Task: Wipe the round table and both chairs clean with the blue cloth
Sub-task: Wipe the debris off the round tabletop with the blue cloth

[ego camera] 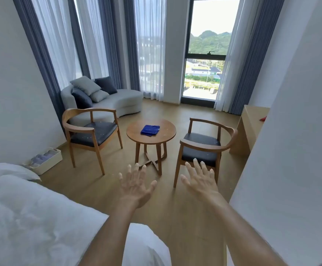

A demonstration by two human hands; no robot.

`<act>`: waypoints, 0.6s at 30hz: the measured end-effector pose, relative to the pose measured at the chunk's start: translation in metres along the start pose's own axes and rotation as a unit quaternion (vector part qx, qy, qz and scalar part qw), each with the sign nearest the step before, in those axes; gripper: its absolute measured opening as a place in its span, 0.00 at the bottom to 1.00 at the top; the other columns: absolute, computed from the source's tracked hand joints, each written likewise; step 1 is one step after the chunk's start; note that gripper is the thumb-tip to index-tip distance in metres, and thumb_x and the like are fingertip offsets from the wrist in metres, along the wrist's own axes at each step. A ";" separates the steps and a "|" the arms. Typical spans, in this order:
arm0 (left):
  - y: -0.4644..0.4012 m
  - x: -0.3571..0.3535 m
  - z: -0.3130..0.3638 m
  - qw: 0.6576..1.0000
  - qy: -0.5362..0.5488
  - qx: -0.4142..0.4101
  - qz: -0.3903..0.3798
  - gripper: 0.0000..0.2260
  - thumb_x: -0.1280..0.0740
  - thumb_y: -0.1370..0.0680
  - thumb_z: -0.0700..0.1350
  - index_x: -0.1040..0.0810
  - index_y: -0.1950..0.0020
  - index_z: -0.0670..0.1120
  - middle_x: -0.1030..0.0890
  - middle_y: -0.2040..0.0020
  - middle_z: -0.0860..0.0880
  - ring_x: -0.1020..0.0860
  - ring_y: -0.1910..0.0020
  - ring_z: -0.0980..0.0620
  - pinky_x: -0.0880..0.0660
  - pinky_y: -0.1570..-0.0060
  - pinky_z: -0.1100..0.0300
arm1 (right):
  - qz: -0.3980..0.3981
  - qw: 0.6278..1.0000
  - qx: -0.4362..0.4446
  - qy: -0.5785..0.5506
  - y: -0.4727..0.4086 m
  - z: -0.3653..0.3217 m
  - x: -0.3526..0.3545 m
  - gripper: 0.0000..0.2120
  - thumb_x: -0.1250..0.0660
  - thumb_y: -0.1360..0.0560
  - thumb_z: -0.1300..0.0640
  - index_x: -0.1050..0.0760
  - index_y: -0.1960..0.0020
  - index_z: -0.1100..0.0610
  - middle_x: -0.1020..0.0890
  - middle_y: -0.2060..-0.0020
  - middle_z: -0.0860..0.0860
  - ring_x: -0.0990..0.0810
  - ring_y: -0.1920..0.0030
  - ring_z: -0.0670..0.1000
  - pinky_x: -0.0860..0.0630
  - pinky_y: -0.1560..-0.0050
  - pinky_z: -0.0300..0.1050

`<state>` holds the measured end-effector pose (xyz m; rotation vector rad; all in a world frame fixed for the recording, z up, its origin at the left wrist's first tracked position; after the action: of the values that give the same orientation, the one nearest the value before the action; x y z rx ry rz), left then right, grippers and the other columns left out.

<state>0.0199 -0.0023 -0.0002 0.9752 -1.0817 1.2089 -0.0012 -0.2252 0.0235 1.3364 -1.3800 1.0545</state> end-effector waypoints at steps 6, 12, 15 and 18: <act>-0.033 -0.020 0.011 1.000 -0.022 0.011 -0.001 0.34 0.53 0.23 0.67 0.57 0.21 0.54 0.57 0.20 0.49 0.61 0.22 0.45 0.62 0.28 0.40 | -0.015 1.000 0.003 0.017 -0.032 0.022 -0.013 0.29 0.53 0.19 0.39 0.54 0.22 0.48 0.55 0.22 0.53 0.57 0.23 0.58 0.55 0.26 0.62; -0.118 -0.041 0.024 0.999 -0.022 0.031 -0.018 0.34 0.53 0.23 0.67 0.58 0.22 0.54 0.58 0.20 0.50 0.62 0.23 0.46 0.63 0.28 0.41 | -0.030 0.999 0.008 0.015 -0.114 0.047 -0.029 0.29 0.54 0.20 0.39 0.54 0.22 0.48 0.55 0.22 0.53 0.58 0.22 0.57 0.56 0.26 0.61; -0.175 -0.046 0.035 0.999 -0.015 0.040 -0.025 0.35 0.52 0.23 0.67 0.58 0.22 0.55 0.59 0.21 0.50 0.63 0.23 0.47 0.64 0.28 0.41 | -0.029 0.999 -0.001 0.016 -0.169 0.064 -0.031 0.29 0.54 0.20 0.38 0.54 0.22 0.47 0.55 0.22 0.52 0.58 0.22 0.57 0.57 0.26 0.61; -0.231 -0.045 0.046 0.998 -0.006 0.042 -0.037 0.34 0.52 0.23 0.67 0.57 0.21 0.55 0.59 0.20 0.50 0.63 0.23 0.47 0.63 0.28 0.40 | -0.049 0.998 -0.010 0.026 -0.227 0.076 -0.026 0.30 0.54 0.20 0.38 0.55 0.22 0.47 0.56 0.22 0.52 0.59 0.22 0.57 0.58 0.26 0.62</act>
<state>0.2429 -0.0828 -0.0359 1.0794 -1.0027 1.1979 0.2214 -0.3043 -0.0219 1.3385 -1.2705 1.0008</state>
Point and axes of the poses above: each hand's wrist, its own y-axis away from the middle knuckle, its own x-axis out of the back of the hand, z = x × y, the point moved 2 cm from there along -y, towards the middle knuckle
